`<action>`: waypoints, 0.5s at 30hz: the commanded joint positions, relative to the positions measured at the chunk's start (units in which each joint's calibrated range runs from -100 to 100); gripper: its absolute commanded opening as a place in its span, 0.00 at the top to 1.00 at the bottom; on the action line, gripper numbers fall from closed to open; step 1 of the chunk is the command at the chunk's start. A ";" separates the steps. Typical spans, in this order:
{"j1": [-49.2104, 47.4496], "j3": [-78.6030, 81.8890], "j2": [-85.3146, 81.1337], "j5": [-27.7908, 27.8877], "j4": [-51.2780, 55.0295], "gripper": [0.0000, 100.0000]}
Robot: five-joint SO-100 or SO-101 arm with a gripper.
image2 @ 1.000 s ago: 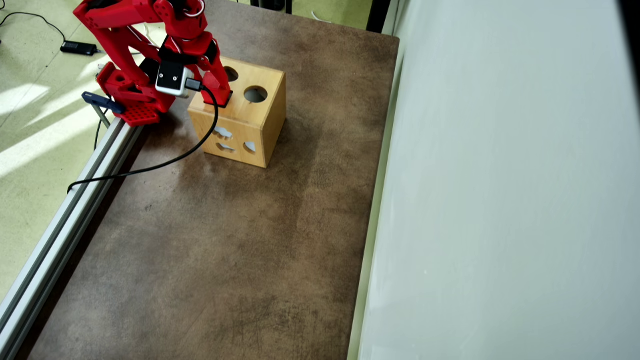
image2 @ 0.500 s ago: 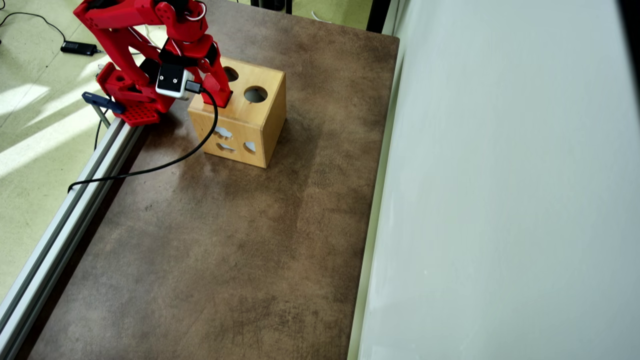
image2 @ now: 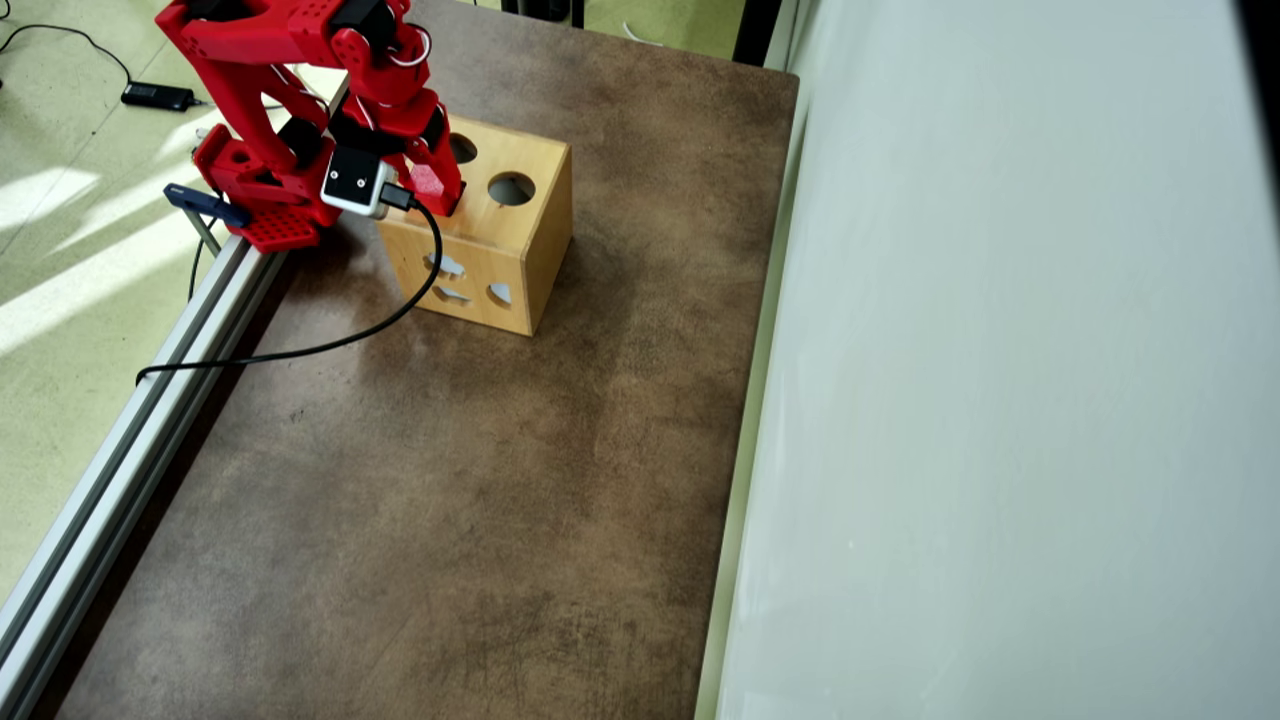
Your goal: Pick and place the red cube on the square hole
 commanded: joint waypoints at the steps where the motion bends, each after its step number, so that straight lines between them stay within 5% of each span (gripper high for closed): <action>1: 1.00 -0.37 0.16 0.20 0.17 0.98; 15: 0.78 -0.46 0.16 -0.10 0.17 0.98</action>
